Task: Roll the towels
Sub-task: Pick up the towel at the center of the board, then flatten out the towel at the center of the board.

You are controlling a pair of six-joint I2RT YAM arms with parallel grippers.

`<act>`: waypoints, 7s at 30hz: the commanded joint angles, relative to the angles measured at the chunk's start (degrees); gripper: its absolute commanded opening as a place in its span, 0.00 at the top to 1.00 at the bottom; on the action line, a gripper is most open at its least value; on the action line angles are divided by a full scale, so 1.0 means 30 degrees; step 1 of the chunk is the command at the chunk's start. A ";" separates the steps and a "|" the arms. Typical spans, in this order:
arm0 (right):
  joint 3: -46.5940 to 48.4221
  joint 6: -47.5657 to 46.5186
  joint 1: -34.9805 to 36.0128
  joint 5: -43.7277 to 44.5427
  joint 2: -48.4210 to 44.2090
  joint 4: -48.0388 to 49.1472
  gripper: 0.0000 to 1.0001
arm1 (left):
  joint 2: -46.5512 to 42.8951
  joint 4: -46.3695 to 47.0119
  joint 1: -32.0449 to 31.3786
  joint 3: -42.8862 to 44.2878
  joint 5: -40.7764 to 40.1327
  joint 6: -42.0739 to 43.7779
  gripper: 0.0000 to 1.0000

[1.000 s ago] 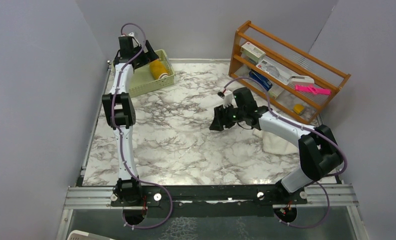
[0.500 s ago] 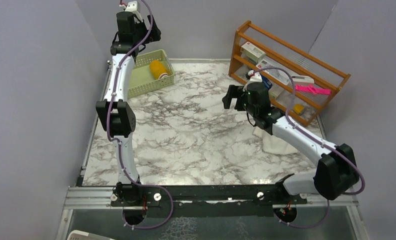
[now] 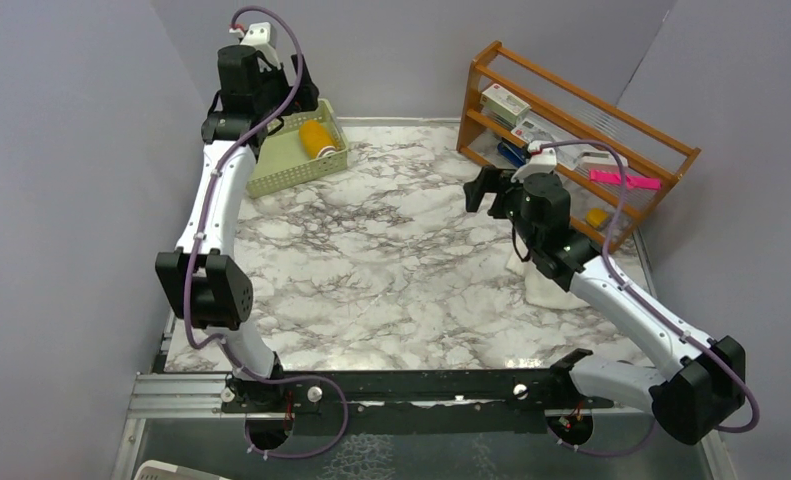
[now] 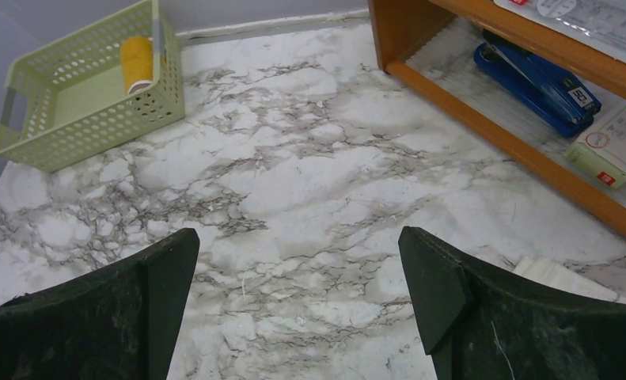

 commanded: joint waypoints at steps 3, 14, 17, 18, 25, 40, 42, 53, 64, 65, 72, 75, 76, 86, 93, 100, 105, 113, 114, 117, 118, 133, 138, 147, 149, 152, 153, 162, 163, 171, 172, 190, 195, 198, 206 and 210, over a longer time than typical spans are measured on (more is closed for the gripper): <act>0.0504 0.1456 -0.0030 0.2060 -0.1560 -0.1491 0.00 | -0.3864 0.0214 0.0090 -0.3167 0.1005 -0.0308 0.01; 0.0196 0.1150 -0.0032 0.2106 -0.2621 -0.5150 0.07 | -0.7271 0.0049 -0.1344 -0.9013 0.2691 -0.1074 0.01; 0.0031 0.1382 -0.0039 0.1847 -0.2587 -0.5433 0.07 | -0.7689 0.0075 -0.2373 -1.0519 0.2438 -0.1220 0.01; -0.0040 0.1538 -0.0026 0.2083 -0.2613 -0.5566 0.08 | -0.7832 0.0065 -0.2614 -1.0997 0.2370 -0.1366 0.01; 0.0451 0.2735 -0.0029 0.5098 -0.2124 -0.7085 0.06 | -0.8680 0.0239 -0.3253 -1.3249 0.2620 -0.1733 0.01; 0.0563 0.4560 -0.0182 0.5833 -0.0736 -0.8907 0.00 | -0.9065 0.1585 -0.4569 -1.6043 0.3831 -0.2790 0.01; 0.0340 0.4776 -0.0603 0.5946 -0.0462 -0.9169 0.00 | -0.9104 0.1859 -0.4909 -1.6457 0.3992 -0.2862 0.01; 0.3970 0.6737 -0.7378 0.4020 0.7422 -1.3553 0.00 | -0.8402 0.2580 -0.6269 -1.7263 0.4779 -0.3045 0.01; 0.2465 0.8977 -0.7394 0.3859 0.8700 -1.2774 0.15 | -0.8593 0.2471 -0.6308 -1.8047 0.4646 -0.2844 0.01; 0.2183 0.9102 -0.7384 0.3635 0.8576 -1.2555 0.19 | -0.8645 0.2455 -0.6292 -1.8138 0.4565 -0.2854 0.01; 0.1089 0.9314 -0.7380 0.1046 0.8043 -1.1266 0.89 | -0.9690 0.1910 -0.5844 -1.8643 0.4808 -0.2884 0.01; 0.1337 0.8782 -0.7093 -0.0422 0.7037 -1.0512 0.99 | -1.0693 0.1284 -0.4879 -1.8675 0.4965 -0.2884 0.01; 0.1613 0.8528 -0.6731 -0.0760 0.6639 -1.0148 0.99 | -1.1020 0.1029 -0.4363 -1.8626 0.5073 -0.2884 0.01; 1.2557 0.3601 0.1903 -0.3835 0.8853 -0.6776 0.99 | -1.1545 -0.0579 0.2573 -1.7264 0.8582 -0.2884 0.01; 1.2776 0.2217 0.2808 -0.6858 0.6223 -0.3785 0.95 | -1.2763 -0.1492 0.3313 -1.6265 0.7447 -0.2884 0.01; 0.3329 0.2731 -0.3999 -1.1072 0.1026 -0.3847 0.32 | -1.2955 -0.1563 0.3317 -1.6714 0.7071 -0.4019 0.01; -0.0556 0.0727 -0.5415 -1.1215 -0.0142 -0.5249 0.20 | -1.2675 -0.1576 0.3176 -1.8114 0.7999 -0.3416 0.01; 0.0371 -0.2333 -0.3458 -1.0072 0.0860 -0.5178 0.21 | -1.2737 -0.1167 0.2222 -2.1821 0.7439 -0.3656 0.17; 0.0533 -0.2460 -0.3299 -1.0067 0.1194 -0.5094 0.22 | -1.2722 -0.0962 0.2044 -2.2107 0.7371 -0.3721 0.19; 0.0973 -0.2804 -0.2441 -1.0206 0.2652 -0.4175 0.23 | -1.2451 -0.0751 0.1721 -2.2434 0.6612 -0.3668 0.21; 0.1242 -0.2870 -0.1923 -1.0139 0.3377 -0.3837 0.23 | -1.2383 -0.0745 0.1721 -2.2444 0.6301 -0.3616 0.21; 1.2439 -0.3444 0.2948 -1.0523 1.7120 -0.4308 0.33 | -1.1420 -0.0535 0.1713 -2.1050 0.5728 -0.3306 0.22; 1.3472 -0.3684 0.3199 -1.0906 1.8895 -0.5064 0.45 | -1.1549 -0.0638 0.1761 -2.1154 0.5739 -0.2972 0.22; 1.3904 -0.3927 0.3502 -1.1827 2.0304 -0.4830 0.56 | -1.1272 -0.0732 0.1762 -2.0964 0.5869 -0.2514 0.22; 1.4166 -0.4104 0.3520 -1.1891 2.0493 -0.4951 0.56 | -1.1272 -0.0769 0.1785 -2.0967 0.5843 -0.2452 0.22; 1.4489 -0.4283 0.3519 -1.2091 2.0695 -0.5116 0.57 | -1.1243 -0.0729 0.1788 -2.0947 0.5891 -0.2394 0.22; 1.4625 -0.4319 0.3520 -1.2235 2.0746 -0.5156 0.61 | -1.1243 -0.0740 0.1777 -2.0906 0.5900 -0.2388 0.22; 1.6447 -0.4267 0.3480 -1.1692 1.9043 -0.5243 0.99 | -1.0642 -0.0868 0.2272 -1.9129 0.5850 -0.2245 0.20; 1.7360 -0.4430 0.3475 -1.1533 1.8738 -0.5575 0.99 | -1.0604 -0.0954 0.2405 -1.8742 0.5848 -0.2200 0.20; 2.8548 -0.4501 0.3462 -1.1988 1.7816 -0.8769 0.99 | -1.0834 -0.2208 0.4362 -1.5355 0.4658 -0.1878 0.14; 2.9372 -0.4404 0.3440 -1.2013 1.7504 -0.8766 0.99 | -1.0921 -0.2202 0.4578 -1.5154 0.4654 -0.2019 0.14; -0.2035 0.3523 0.0385 0.0448 -0.5155 0.0068 0.30 | -1.0923 -0.0790 0.4966 -1.7735 0.6212 -0.3146 0.14; -0.2507 0.2567 0.0385 -0.0033 -0.6141 -0.2665 0.14 | -1.0478 -0.0293 0.4103 -1.8117 0.6416 -0.3221 0.15; -0.2416 0.2237 0.0682 -0.1246 -0.5174 -0.3166 0.14 | -0.9892 -0.0197 0.2856 -1.8300 0.5770 -0.3044 0.16; -0.2972 0.6053 0.0677 -0.0876 0.2211 -0.3608 0.06 | -0.6894 0.0181 -0.0229 -1.6608 0.4813 -0.2953 0.16; -0.0977 0.4315 -0.0032 -0.2543 0.5572 -0.2614 0.10 | -0.4427 0.0682 -0.1949 -1.5065 0.4468 -0.3369 0.16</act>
